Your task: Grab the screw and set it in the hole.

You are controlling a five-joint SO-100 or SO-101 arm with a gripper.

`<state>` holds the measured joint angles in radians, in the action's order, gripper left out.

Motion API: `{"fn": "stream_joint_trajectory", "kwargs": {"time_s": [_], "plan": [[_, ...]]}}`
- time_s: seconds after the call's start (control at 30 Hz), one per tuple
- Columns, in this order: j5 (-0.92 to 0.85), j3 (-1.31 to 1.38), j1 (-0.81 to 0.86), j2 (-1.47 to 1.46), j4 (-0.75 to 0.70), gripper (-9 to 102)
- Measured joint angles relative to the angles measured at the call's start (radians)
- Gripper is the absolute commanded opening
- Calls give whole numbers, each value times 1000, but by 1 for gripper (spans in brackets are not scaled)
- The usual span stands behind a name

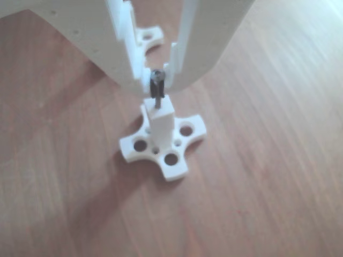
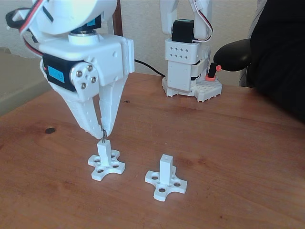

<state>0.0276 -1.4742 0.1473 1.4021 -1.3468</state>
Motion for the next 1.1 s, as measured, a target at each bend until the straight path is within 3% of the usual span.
{"fn": "stream_joint_trajectory", "kwargs": {"time_s": [0.6, 1.1], "plan": [[0, 71, -6, 0, -100, -4], [8, 71, -84, 0, -101, -4]]}}
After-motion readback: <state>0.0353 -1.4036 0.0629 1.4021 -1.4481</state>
